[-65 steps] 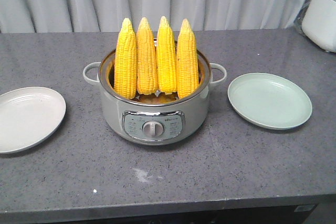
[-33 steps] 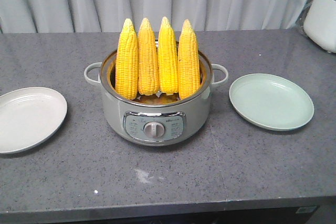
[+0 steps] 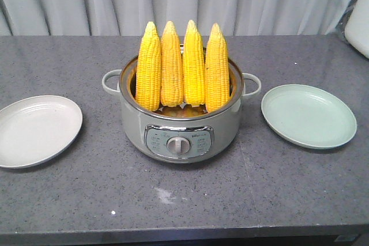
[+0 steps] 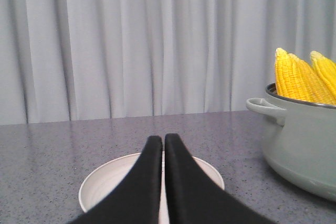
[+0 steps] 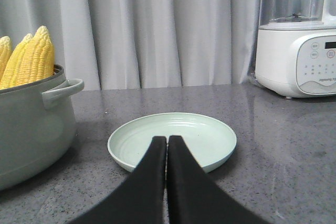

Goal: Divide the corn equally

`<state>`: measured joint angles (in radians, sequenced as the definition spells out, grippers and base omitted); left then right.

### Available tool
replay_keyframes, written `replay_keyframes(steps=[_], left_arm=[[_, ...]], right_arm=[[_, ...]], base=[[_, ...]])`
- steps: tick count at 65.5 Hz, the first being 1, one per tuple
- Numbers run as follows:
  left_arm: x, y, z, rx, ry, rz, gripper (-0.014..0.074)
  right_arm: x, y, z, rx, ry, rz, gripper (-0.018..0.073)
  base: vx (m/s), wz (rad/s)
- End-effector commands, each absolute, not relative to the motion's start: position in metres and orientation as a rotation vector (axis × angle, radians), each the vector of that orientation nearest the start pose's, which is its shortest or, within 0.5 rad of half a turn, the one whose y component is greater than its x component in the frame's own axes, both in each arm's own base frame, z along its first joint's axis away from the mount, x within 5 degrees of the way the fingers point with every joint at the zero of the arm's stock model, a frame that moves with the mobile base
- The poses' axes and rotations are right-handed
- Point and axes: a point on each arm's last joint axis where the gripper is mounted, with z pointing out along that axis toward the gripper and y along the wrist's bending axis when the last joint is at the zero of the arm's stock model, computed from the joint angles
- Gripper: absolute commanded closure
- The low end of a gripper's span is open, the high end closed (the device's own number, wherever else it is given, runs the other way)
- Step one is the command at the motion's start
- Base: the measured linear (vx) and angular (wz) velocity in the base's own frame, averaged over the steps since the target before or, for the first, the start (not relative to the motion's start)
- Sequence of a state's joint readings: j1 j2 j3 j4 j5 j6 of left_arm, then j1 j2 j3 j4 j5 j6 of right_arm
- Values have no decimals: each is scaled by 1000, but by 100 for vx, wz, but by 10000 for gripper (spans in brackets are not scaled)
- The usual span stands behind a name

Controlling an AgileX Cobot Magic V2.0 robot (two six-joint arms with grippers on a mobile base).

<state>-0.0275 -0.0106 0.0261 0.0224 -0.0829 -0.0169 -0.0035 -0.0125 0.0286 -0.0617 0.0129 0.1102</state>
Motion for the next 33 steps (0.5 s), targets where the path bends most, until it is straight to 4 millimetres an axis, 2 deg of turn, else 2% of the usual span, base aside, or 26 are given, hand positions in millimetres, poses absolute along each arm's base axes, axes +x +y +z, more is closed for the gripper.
replay_keyframes(steps=[1, 33], left_arm=[[54, -2, 215, 15, 1336, -30, 603], [54, -2, 215, 15, 1336, -30, 603]], right_arm=[[56, 0, 207, 36, 1443, 33, 570], [56, 0, 207, 36, 1443, 33, 570]], base=[[1, 6], [3, 11]])
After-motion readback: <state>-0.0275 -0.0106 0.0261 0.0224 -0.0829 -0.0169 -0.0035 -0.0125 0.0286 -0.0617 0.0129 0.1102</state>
